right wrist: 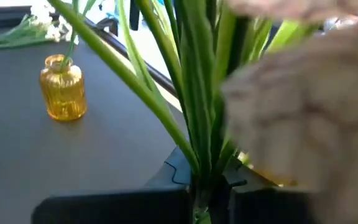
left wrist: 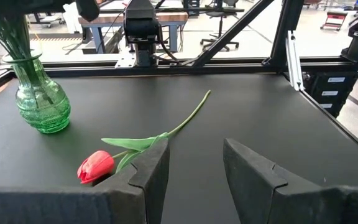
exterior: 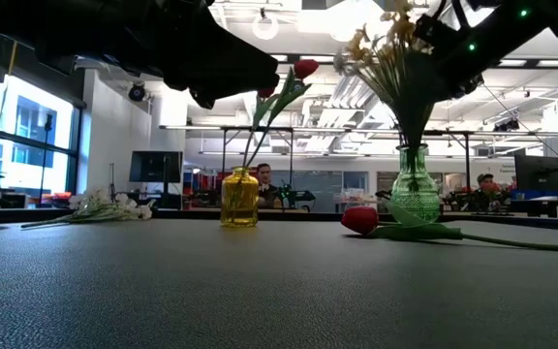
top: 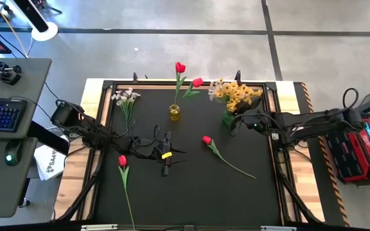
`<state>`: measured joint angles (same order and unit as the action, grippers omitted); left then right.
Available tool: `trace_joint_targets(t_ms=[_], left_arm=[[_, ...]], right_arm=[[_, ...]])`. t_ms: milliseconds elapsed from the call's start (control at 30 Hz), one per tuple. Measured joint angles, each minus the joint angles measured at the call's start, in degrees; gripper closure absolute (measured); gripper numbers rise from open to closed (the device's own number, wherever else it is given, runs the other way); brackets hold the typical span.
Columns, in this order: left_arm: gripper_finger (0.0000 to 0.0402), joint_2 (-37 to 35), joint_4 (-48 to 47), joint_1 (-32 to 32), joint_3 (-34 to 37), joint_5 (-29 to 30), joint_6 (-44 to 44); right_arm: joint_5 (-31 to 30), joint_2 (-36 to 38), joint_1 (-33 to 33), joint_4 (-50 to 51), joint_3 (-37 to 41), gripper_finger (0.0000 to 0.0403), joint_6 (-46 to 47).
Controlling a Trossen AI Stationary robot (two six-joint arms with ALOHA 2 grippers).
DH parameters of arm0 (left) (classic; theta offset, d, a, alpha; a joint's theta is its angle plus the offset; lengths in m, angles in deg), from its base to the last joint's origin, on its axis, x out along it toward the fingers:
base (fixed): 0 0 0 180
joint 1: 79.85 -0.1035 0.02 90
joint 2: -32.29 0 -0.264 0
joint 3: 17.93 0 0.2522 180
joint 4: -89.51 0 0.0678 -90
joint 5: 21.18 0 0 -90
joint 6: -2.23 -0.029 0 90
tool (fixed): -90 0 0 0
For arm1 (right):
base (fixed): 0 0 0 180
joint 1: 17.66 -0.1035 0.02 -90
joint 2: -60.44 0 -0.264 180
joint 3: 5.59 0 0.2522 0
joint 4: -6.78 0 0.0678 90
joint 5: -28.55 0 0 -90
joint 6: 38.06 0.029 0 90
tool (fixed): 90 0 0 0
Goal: Sort flowers into vase by color
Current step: Put the yellow flowers into the green vase
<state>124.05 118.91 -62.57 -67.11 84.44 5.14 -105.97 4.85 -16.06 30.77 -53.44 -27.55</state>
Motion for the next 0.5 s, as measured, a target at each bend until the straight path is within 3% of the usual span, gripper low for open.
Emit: trace_joint_targets(t_ms=[333, 500], left_arm=[[0.0262, 0.00, -0.04, 0.00, 0.00, 0.00, 0.00], [0.0262, 0.00, -0.16, 0.00, 0.00, 0.00, 0.00]], right_arm=[[1.04, -1.95, 0.68, 2.28, 0.00, 0.0389, 1.69], [0.09, -1.93, 0.68, 2.66, 0.04, 0.0357, 2.56]])
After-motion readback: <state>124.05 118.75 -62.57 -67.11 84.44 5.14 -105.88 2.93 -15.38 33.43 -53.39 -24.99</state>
